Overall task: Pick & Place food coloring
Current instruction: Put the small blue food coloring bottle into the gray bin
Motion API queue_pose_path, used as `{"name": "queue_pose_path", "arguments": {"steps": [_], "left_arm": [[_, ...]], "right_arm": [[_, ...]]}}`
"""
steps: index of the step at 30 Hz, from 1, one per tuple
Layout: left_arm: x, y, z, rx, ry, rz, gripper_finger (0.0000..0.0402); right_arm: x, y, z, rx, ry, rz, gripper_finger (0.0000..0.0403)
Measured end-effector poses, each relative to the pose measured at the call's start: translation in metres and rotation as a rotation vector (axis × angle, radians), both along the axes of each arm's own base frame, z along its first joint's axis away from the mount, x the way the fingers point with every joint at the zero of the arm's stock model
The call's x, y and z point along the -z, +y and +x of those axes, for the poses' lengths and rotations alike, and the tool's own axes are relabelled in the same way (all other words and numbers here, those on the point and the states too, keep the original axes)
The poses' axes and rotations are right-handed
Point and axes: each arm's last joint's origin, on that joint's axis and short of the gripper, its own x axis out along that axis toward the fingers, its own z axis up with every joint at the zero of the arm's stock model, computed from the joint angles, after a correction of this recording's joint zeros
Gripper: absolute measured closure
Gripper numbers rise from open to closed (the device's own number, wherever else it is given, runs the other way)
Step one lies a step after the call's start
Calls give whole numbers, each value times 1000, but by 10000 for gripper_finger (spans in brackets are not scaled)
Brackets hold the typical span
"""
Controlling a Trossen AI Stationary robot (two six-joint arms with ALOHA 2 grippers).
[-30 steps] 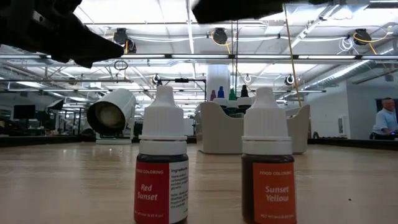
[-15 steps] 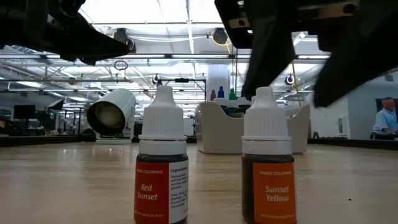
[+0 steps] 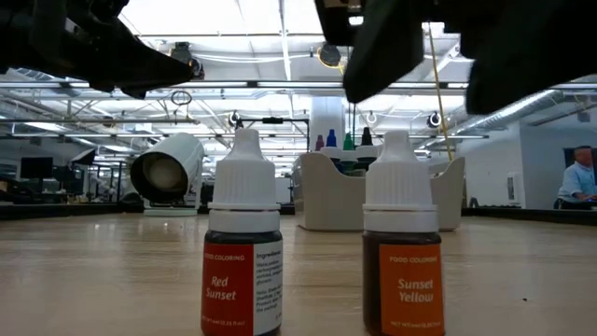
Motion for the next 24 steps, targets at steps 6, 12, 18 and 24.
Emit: {"name": "queue_pose_path", "arguments": {"steps": [6,12,18,24], "left_arm": [[0,0,0,0,2,1,355],[1,0,0,0,9,3,355],[1,0,0,0,9,6,355],[1,0,0,0,11,9,355]], "right_arm": [[0,-6,6,-13,1,47,246],[-3,-13,12,-80,22,138,245],[-3,-20,17,-95,33,171,245],[13,-22,24,-82,34,168,245]]}}
